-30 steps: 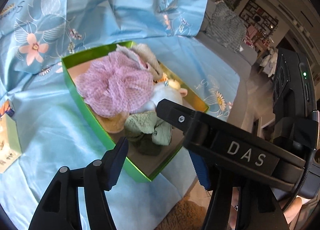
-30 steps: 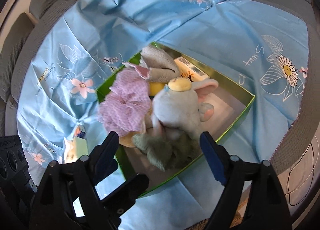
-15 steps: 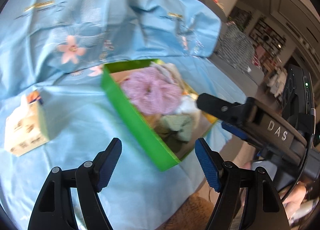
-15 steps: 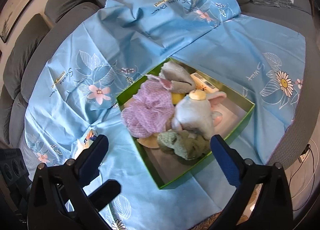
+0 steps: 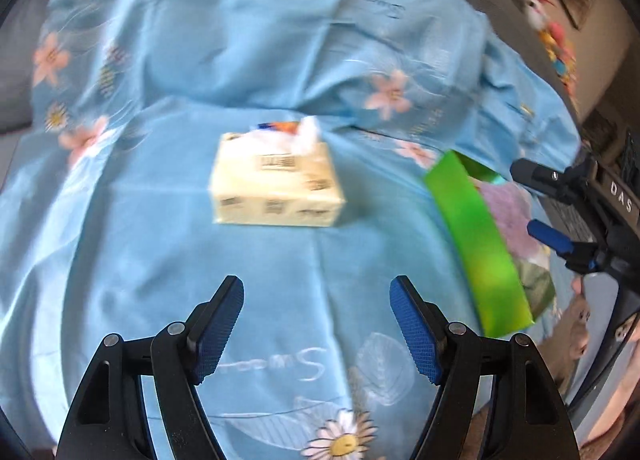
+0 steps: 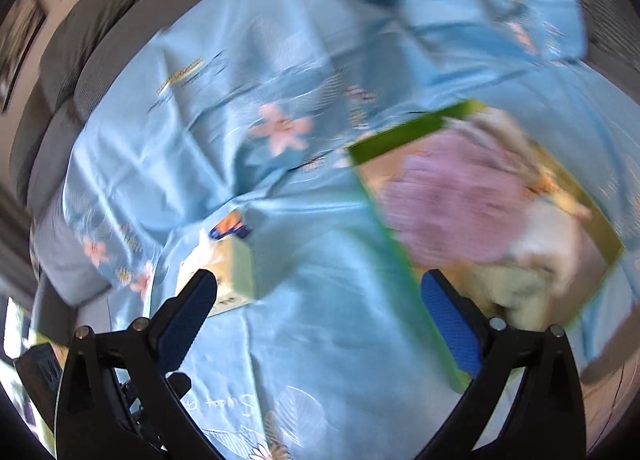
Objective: Organize soft objects
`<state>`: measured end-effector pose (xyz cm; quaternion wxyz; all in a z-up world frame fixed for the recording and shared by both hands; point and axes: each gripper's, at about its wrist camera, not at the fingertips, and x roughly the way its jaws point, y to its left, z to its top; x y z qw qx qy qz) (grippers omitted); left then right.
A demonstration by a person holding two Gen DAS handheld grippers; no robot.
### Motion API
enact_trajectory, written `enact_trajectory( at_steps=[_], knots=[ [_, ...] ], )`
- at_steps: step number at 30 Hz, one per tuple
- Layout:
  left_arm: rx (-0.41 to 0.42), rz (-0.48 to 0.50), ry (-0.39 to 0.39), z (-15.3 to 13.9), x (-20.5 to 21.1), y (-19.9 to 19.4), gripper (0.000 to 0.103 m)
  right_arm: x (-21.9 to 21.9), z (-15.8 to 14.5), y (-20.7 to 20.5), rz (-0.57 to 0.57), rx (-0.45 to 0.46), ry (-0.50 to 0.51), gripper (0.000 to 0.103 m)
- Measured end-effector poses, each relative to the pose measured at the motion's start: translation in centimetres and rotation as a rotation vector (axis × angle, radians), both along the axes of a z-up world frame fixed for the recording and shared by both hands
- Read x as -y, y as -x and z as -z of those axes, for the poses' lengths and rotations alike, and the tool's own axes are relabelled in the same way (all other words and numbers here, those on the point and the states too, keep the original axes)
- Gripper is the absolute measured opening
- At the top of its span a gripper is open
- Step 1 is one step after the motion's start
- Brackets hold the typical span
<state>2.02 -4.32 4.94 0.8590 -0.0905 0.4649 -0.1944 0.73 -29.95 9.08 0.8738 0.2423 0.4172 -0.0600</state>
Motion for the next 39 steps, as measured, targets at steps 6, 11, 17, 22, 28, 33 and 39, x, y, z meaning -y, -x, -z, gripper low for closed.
enact_trajectory(
  at_steps=[6,11,17,22,28,33,39],
  knots=[
    [-0.033,-0.121,0.009,1.7,-4.8,-1.1,0.076,-5.7,1.2,-8.1,-0.184,-0.073,0.058,0.102],
    [-0.067,-0.163,0.031,2.8,-7.0,-1.4,0.076,-11.4,3.5,-15.4,-0.340,-0.174,0.201,0.102],
    [-0.102,-0.197,0.034,3.9,-8.4,-2.2,0.076,-15.1,7.6,-22.1,-0.433,-0.306,0.251,0.102],
    [-0.114,-0.215,0.032,4.3,-9.1,-2.5,0.076,-16.1,10.9,-25.4,-0.448,-0.389,0.281,0.102],
    [-0.123,-0.216,0.034,4.7,-9.4,-2.8,0.076,-16.0,14.0,-26.6,-0.434,-0.461,0.310,0.100],
    [-0.129,-0.216,0.031,4.9,-9.3,-2.8,0.076,-15.5,14.6,-26.6,-0.429,-0.440,0.323,0.079],
    [-0.127,-0.215,0.025,4.7,-9.3,-2.5,0.076,-14.4,13.4,-25.9,-0.387,-0.395,0.294,0.072]
  ],
)
